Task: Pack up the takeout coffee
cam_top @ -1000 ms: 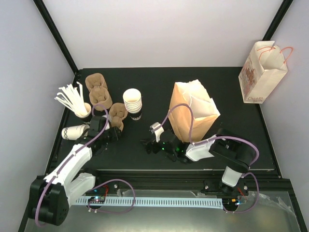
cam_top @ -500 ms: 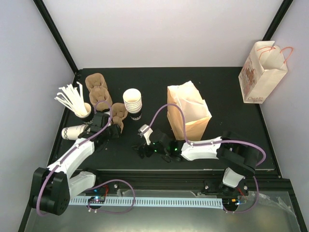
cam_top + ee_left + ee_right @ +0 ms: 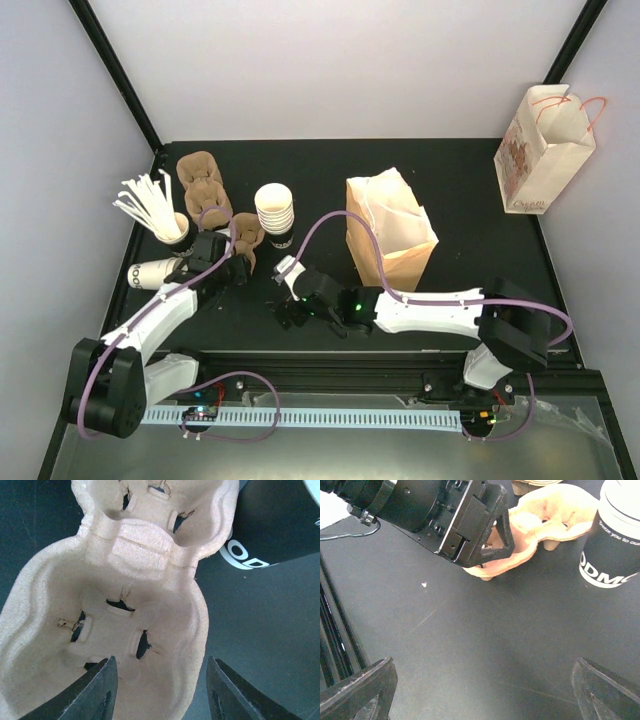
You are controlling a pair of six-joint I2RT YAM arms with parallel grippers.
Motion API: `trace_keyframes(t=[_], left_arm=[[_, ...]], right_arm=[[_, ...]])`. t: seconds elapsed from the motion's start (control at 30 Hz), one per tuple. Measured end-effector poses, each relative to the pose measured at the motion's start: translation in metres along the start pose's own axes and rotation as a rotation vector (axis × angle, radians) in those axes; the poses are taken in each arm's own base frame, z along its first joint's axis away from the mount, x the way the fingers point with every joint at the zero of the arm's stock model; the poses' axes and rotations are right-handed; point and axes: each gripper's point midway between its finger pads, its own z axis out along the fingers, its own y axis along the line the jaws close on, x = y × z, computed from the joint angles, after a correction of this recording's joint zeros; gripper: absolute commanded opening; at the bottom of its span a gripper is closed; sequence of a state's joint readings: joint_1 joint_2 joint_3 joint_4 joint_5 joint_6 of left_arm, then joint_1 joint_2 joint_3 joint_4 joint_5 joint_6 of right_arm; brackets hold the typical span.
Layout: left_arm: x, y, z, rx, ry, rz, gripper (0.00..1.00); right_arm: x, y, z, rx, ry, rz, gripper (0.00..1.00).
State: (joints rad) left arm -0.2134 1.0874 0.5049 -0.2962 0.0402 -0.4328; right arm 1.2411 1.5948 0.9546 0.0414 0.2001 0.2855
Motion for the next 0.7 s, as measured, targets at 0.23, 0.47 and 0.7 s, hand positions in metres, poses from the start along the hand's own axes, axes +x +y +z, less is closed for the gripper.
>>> trace_keyframes(t=[0.23, 0.47, 0.7], left_arm=[[0.007, 0.004, 0.009, -0.017, 0.038, 0.005, 0.47], [0.008, 0.003, 0.016, -0.021, 0.064, 0.012, 0.49], [0.009, -0.002, 0.017, 0.005, 0.074, 0.032, 0.62]], right_arm=[[-0.003, -0.007, -0.02, 0.03, 0.017, -0.007, 0.98], [-0.004, -0.01, -0.03, 0.037, 0.024, -0.009, 0.98], [-0.001, -0.01, -0.03, 0.04, 0.035, -0.011, 0.98]])
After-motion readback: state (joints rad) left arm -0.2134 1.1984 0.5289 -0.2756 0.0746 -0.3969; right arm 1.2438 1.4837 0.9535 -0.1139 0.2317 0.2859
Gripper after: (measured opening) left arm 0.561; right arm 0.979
